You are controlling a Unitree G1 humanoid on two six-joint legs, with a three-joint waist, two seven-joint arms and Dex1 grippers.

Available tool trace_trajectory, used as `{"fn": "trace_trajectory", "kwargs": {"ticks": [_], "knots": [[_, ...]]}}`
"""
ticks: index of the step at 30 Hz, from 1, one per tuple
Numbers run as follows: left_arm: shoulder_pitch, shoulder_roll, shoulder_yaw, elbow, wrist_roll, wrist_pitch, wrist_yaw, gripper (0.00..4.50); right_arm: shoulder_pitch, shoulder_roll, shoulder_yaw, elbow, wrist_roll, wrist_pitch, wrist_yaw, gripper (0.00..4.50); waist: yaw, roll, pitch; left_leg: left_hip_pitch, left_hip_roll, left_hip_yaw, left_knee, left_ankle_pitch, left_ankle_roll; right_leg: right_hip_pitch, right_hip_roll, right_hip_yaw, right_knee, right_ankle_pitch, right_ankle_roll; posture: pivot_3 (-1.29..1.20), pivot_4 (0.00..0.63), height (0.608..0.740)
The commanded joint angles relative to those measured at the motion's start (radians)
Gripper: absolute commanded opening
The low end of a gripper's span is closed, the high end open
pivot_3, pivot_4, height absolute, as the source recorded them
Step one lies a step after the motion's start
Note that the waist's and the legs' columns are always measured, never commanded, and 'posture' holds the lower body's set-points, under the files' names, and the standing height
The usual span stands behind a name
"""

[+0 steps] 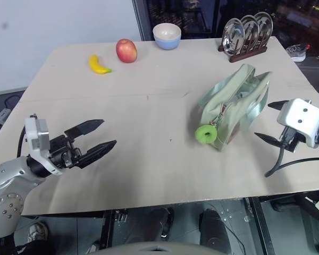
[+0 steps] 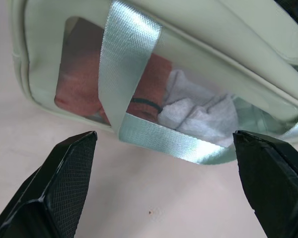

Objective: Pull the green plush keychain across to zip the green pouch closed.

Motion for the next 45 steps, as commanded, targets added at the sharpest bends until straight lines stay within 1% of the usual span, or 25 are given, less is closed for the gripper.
{"fn": "trace_trajectory", "kwargs": {"ticks": [1, 6, 10, 14, 18, 19, 21, 23, 25, 26, 28, 29, 33, 37, 39, 43, 44, 45], "knots": [[-0.018, 0.031, -0.011, -0.042, -0.012, -0.02, -0.059, 4.44, -0.133, -0.063, 0.031, 0.065, -0.045, -0.12, 0.033, 4.45, -0.004, 0.003, 0.002, 0.0, 0.0, 0.001, 0.0, 0.0, 0.0, 0.0, 0.0, 0.001, 0.0, 0.0, 0.0, 0.0, 0.15, 0.74], [-0.024, 0.029, -0.033, -0.045, 0.005, -0.033, -0.083, 4.44, -0.348, -0.069, 0.163, 0.176, -0.103, -0.294, 0.097, 4.45, -0.011, 0.003, 0.003, 0.0, 0.001, 0.0, 0.0, -0.001, 0.001, 0.0, 0.0, 0.0, 0.0, 0.0, 0.0, 0.0, 0.15, 0.74], [-0.024, 0.022, -0.035, -0.04, 0.014, -0.043, -0.082, 4.44, -0.485, -0.048, 0.284, 0.298, -0.208, -0.501, 0.135, 4.45, -0.017, 0.003, 0.003, 0.0, 0.0, 0.0, 0.0, 0.0, 0.0, -0.001, 0.0, 0.0, -0.001, 0.0, 0.0, 0.0, 0.15, 0.74], [-0.028, 0.014, -0.037, -0.037, 0.021, -0.054, -0.073, 4.44, -0.589, -0.029, 0.377, 0.436, -0.288, -0.692, 0.165, 4.45, -0.023, 0.004, 0.003, 0.0, 0.0, 0.001, 0.0, 0.0, 0.0, -0.001, 0.001, 0.0, 0.0, 0.0, 0.0, 0.0, 0.15, 0.74], [-0.016, 0.008, -0.025, -0.057, 0.003, -0.055, -0.077, 4.44, -0.659, -0.008, 0.421, 0.526, -0.31, -0.79, 0.185, 4.45, -0.024, 0.004, 0.003, 0.0, 0.0, 0.001, 0.0, 0.0, 0.0, -0.001, 0.001, 0.001, 0.0, 0.0, 0.0, 0.0, 0.15, 0.74], [-0.008, 0.009, -0.022, -0.067, -0.007, -0.056, -0.088, 4.49, -0.672, -0.005, 0.429, 0.543, -0.311, -0.806, 0.19, 4.23, -0.024, 0.004, 0.004, 0.0, 0.0, 0.001, 0.0, 0.0, 0.0, -0.001, 0.001, 0.001, 0.0, 0.0, 0.0, 0.0, 0.15, 0.74], [0.005, 0.015, -0.017, -0.084, -0.034, -0.047, -0.11, 4.5, -0.693, 0.004, 0.44, 0.566, -0.306, -0.821, 0.201, 3.6, -0.025, 0.005, 0.004, 0.0, 0.0, 0.001, 0.0, -0.001, 0.0, -0.002, 0.001, 0.001, 0.0, 0.0, 0.0, 0.0, 0.15, 0.74], [0.024, 0.029, -0.016, -0.099, -0.061, -0.031, -0.135, 4.5, -0.711, 0.013, 0.449, 0.583, -0.301, -0.832, 0.212, 2.69, -0.025, 0.005, 0.004, 0.0, 0.0, 0.001, -0.001, -0.001, 0.0, -0.002, 0.002, 0.002, 0.0, 0.0, 0.0, 0.0, 0.15, 0.74], [0.035, 0.039, -0.019, -0.101, -0.057, -0.033, -0.151, 4.5, -0.729, 0.02, 0.455, 0.596, -0.301, -0.838, 0.221, 1.57, -0.025, 0.005, 0.004, 0.0, 0.0, 0.001, -0.001, -0.001, 0.0, -0.002, 0.002, 0.002, 0.0, 0.0, 0.0, 0.0, 0.15, 0.74], [0.035, 0.04, -0.021, -0.098, -0.052, -0.036, -0.153, 4.5, -0.737, 0.024, 0.457, 0.601, -0.298, -0.837, 0.226, 1.15, -0.025, 0.005, 0.004, 0.0, 0.0, 0.001, -0.001, -0.001, 0.0, -0.002, 0.002, 0.002, 0.0, 0.0, 0.0, 0.0, 0.15, 0.74], [0.029, 0.039, -0.027, -0.087, -0.044, -0.041, -0.155, 4.5, -0.754, 0.03, 0.46, 0.6, -0.286, -0.821, 0.243, 0.08, -0.024, 0.005, 0.004, 0.0, 0.0, 0.001, -0.001, -0.001, 0.0, -0.002, 0.002, 0.002, 0.0, 0.0, 0.0, 0.0, 0.15, 0.74], [0.025, 0.038, -0.031, -0.082, -0.039, -0.045, -0.155, 4.5, -0.761, 0.034, 0.46, 0.598, -0.278, -0.809, 0.251, 0.03, -0.024, 0.005, 0.004, 0.0, 0.0, 0.001, -0.001, -0.001, 0.0, -0.002, 0.002, 0.002, 0.0, 0.0, 0.0, 0.0, 0.15, 0.74], [0.007, 0.02, -0.052, -0.07, -0.016, -0.059, -0.142, 4.5, -0.764, 0.075, 0.454, 0.504, -0.193, -0.626, 0.289, 0.03, -0.027, 0.005, 0.004, 0.0, 0.0, 0.001, -0.001, -0.001, 0.0, -0.002, 0.002, 0.002, 0.0, 0.0, 0.0, 0.0, 0.15, 0.74], [-0.016, -0.004, -0.064, -0.052, -0.001, -0.071, -0.111, 4.5, -0.786, 0.135, 0.451, 0.416, -0.25, -0.388, 0.195, 0.03, -0.027, 0.006, 0.004, 0.0, 0.001, 0.001, -0.001, -0.001, -0.001, -0.003, 0.002, 0.003, 0.001, 0.0, 0.0, 0.0, 0.15, 0.74], [-0.027, -0.013, -0.065, -0.043, 0.005, -0.073, -0.099, 4.5, -0.805, 0.168, 0.457, 0.367, -0.251, -0.208, 0.175, 0.03, -0.025, 0.006, 0.004, 0.0, 0.001, 0.001, 0.0, -0.001, -0.001, -0.003, 0.002, 0.003, 0.002, 0.0, 0.0, 0.0, 0.15, 0.74], [-0.047, -0.031, -0.064, -0.022, 0.024, -0.076, -0.055, 4.5, -0.928, 0.342, 0.5, 0.288, -0.286, 0.27, 0.041, 0.03, -0.028, 0.006, 0.004, -0.002, 0.001, 0.001, -0.001, -0.001, -0.001, -0.005, 0.002, 0.004, 0.002, 0.0, 0.0, 0.0, 0.15, 0.74], [-0.051, -0.036, -0.065, -0.016, 0.038, -0.08, -0.04, 4.5, -0.952, 0.387, 0.519, 0.273, -0.287, 0.374, 0.022, 0.03, -0.032, 0.006, 0.004, -0.002, 0.001, 0.001, 0.0, -0.001, -0.001, -0.006, 0.002, 0.004, 0.002, 0.0, 0.0, 0.0, 0.15, 0.74], [-0.054, -0.041, -0.067, -0.011, 0.057, -0.089, -0.026, 4.5, -0.969, 0.424, 0.55, 0.257, -0.319, 0.439, -0.008, 0.03, -0.033, 0.006, 0.004, -0.002, 0.001, 0.001, -0.001, -0.001, -0.001, -0.006, 0.002, 0.005, 0.003, 0.0, -0.001, 0.0, 0.15, 0.74]]}}
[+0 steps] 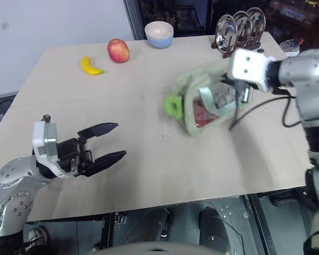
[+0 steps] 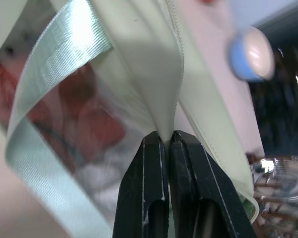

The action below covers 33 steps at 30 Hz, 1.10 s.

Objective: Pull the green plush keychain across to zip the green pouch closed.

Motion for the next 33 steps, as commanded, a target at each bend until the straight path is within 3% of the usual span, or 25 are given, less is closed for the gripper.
{"fn": "trace_trajectory", "kwargs": {"ticks": [1, 6, 14, 20, 24, 33], "knots": [[-0.014, -0.016, 0.007, 0.011, 0.051, -0.037, 0.055, 4.5, -0.093, 0.13, 0.051, -0.093, -0.022, 0.323, -0.112, 0.03, 0.0, 0.0, 0.0, -0.001, 0.0, 0.0, 0.0, 0.0, 0.0, -0.001, 0.0, 0.0, 0.0, 0.0, 0.0, 0.0, 0.15, 0.74], [-0.009, -0.044, 0.009, 0.023, 0.11, -0.067, 0.114, 4.5, -0.144, 0.317, 0.098, -0.131, -0.027, 0.507, -0.234, 0.03, 0.007, 0.0, 0.0, -0.003, 0.0, -0.002, 0.0, -0.001, -0.001, -0.002, 0.0, -0.003, -0.001, 0.0, -0.001, 0.0, 0.15, 0.74], [0.008, -0.097, 0.062, 0.067, 0.179, -0.067, 0.281, 4.5, -0.147, 0.592, 0.109, -0.186, -0.009, 0.649, -0.441, 0.03, -0.021, 0.0, 0.0, -0.007, 0.0, -0.003, 0.001, -0.001, -0.001, -0.007, 0.0, -0.004, 0.002, 0.001, -0.001, 0.0, 0.15, 0.74], [-0.021, -0.123, 0.142, 0.131, 0.128, -0.024, 0.38, 4.5, -0.122, 0.601, 0.129, -0.246, 0.019, 0.676, -0.468, 0.03, -0.02, 0.0, -0.001, -0.008, -0.001, -0.004, 0.003, -0.001, -0.001, -0.007, 0.002, -0.005, 0.002, 0.001, -0.001, 0.0, 0.15, 0.74], [-0.074, -0.083, 0.144, 0.249, 0.246, -0.069, 0.444, 4.5, -0.1, 0.601, 0.156, -0.254, 0.033, 0.654, -0.477, 0.03, -0.022, -0.001, -0.001, -0.007, -0.001, -0.005, 0.003, -0.001, -0.001, -0.007, 0.002, -0.006, 0.004, 0.001, -0.001, 0.0, 0.15, 0.74], [-0.208, -0.029, -0.004, 0.342, 0.482, -0.199, 0.456, 4.5, -0.061, 0.595, 0.208, -0.268, 0.041, 0.586, -0.499, 0.03, -0.024, -0.002, -0.001, -0.007, -0.002, -0.003, 0.005, 0.0, -0.002, -0.008, 0.002, -0.005, 0.009, 0.001, -0.001, 0.0, 0.15, 0.74]]}}
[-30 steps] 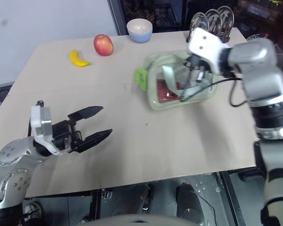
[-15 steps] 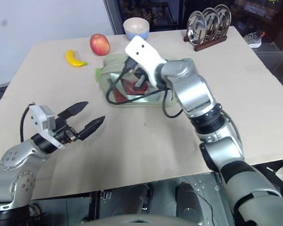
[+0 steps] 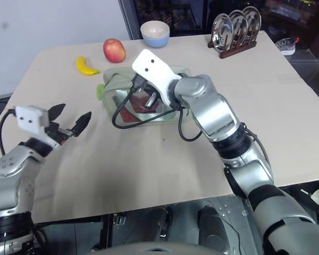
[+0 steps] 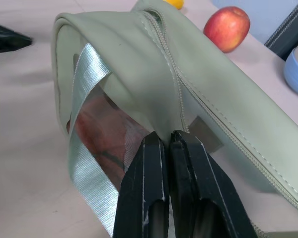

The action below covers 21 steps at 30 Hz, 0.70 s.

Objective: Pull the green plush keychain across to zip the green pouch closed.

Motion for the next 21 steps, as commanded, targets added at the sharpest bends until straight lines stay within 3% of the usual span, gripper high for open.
{"fn": "trace_trajectory", "kwargs": {"ticks": [1, 11, 12, 13, 20, 21], "knots": [[-0.018, 0.02, -0.037, -0.015, 0.047, -0.06, -0.024, 4.5, -0.006, 0.007, 0.003, -0.052, 0.009, -0.039, -0.012, 0.03, -0.003, 0.0, 0.0, 0.0, 0.0, 0.0, 0.0, 0.0, 0.0, -0.001, 0.0, 0.0, 0.0, 0.0, 0.0, 0.0, 0.15, 0.74], [-0.128, -0.003, -0.164, 0.067, 0.205, -0.151, 0.016, 4.5, -0.003, 0.005, -0.001, -0.057, 0.024, -0.072, -0.014, 0.03, -0.002, 0.0, 0.0, -0.006, 0.0, 0.001, 0.005, 0.001, -0.002, -0.009, -0.001, 0.0, 0.007, 0.0, 0.0, 0.0, 0.15, 0.74], [-0.135, -0.011, -0.181, 0.076, 0.217, -0.16, 0.016, 3.97, -0.003, 0.005, -0.001, -0.058, 0.026, -0.074, -0.013, 0.0, -0.002, 0.0, 0.0, -0.006, 0.0, 0.001, 0.005, 0.001, -0.002, -0.009, -0.001, 0.0, 0.008, 0.001, -0.001, 0.0, 0.15, 0.74], [-0.141, -0.021, -0.193, 0.082, 0.228, -0.169, 0.019, 3.72, -0.002, 0.006, 0.0, -0.058, 0.026, -0.075, -0.013, 0.0, -0.002, 0.0, 0.0, -0.006, 0.0, 0.001, 0.005, 0.001, -0.002, -0.009, -0.001, 0.0, 0.008, 0.001, -0.001, 0.0, 0.15, 0.74], [-0.149, -0.023, -0.195, 0.117, 0.262, -0.204, 0.039, 0.18, 0.001, 0.001, -0.002, -0.053, 0.027, -0.082, -0.013, 0.0, -0.008, 0.0, 0.0, -0.007, 0.0, 0.001, 0.006, 0.001, -0.002, -0.009, -0.002, 0.0, 0.008, 0.001, -0.001, 0.0, 0.15, 0.74], [-0.153, -0.016, -0.19, 0.124, 0.267, -0.213, 0.039, 0.08, 0.001, 0.001, -0.002, -0.049, 0.028, -0.085, -0.013, 0.0, -0.01, 0.0, 0.0, -0.007, 0.0, 0.001, 0.006, 0.001, -0.002, -0.009, -0.002, 0.0, 0.008, 0.001, -0.001, 0.0, 0.15, 0.74]]}}
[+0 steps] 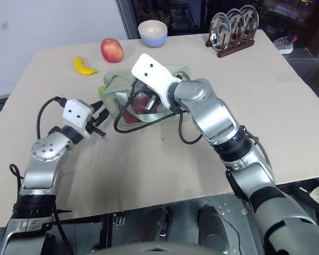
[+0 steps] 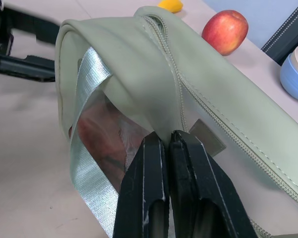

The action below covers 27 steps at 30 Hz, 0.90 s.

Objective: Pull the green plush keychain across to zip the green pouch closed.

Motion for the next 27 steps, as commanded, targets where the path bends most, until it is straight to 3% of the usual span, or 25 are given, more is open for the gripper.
{"fn": "trace_trajectory", "kwargs": {"ticks": [1, 10, 14, 27], "knots": [[-0.02, 0.036, 0.028, 0.014, 0.034, -0.058, 0.016, 0.08, -0.013, 0.005, -0.013, -0.043, 0.013, -0.042, -0.004, 0.0, -0.004, 0.0, 0.0, 0.0, 0.0, 0.0, 0.0, 0.0, 0.0, 0.0, 0.0, 0.0, 0.0, 0.0, 0.0, 0.0, 0.15, 0.74], [-0.023, 0.04, 0.056, -0.005, -0.044, -0.035, -0.021, 0.08, -0.018, 0.004, -0.016, -0.012, 0.015, -0.07, -0.006, 0.0, -0.019, 0.0, 0.0, 0.0, 0.0, 0.0, 0.001, 0.0, 0.0, 0.0, 0.0, 0.0, 0.0, 0.0, 0.0, 0.0, 0.15, 0.74], [-0.016, 0.043, 0.034, 0.007, 0.017, -0.06, 0.008, 1.6, -0.018, 0.004, -0.015, -0.01, 0.015, -0.075, -0.005, 0.0, -0.018, 0.0, 0.0, 0.0, 0.0, 0.0, 0.001, 0.0, 0.0, 0.0, 0.0, 0.0, 0.001, 0.0, 0.0, 0.0, 0.15, 0.74], [-0.053, -0.014, -0.023, 0.093, 0.102, -0.09, 0.075, 1.6, -0.015, 0.0, -0.012, -0.019, 0.019, -0.075, 0.001, 0.0, -0.018, 0.0, 0.0, 0.0, 0.0, 0.0, 0.001, 0.0, 0.0, 0.0, 0.0, 0.0, 0.001, 0.0, 0.0, 0.0, 0.15, 0.74]]}}
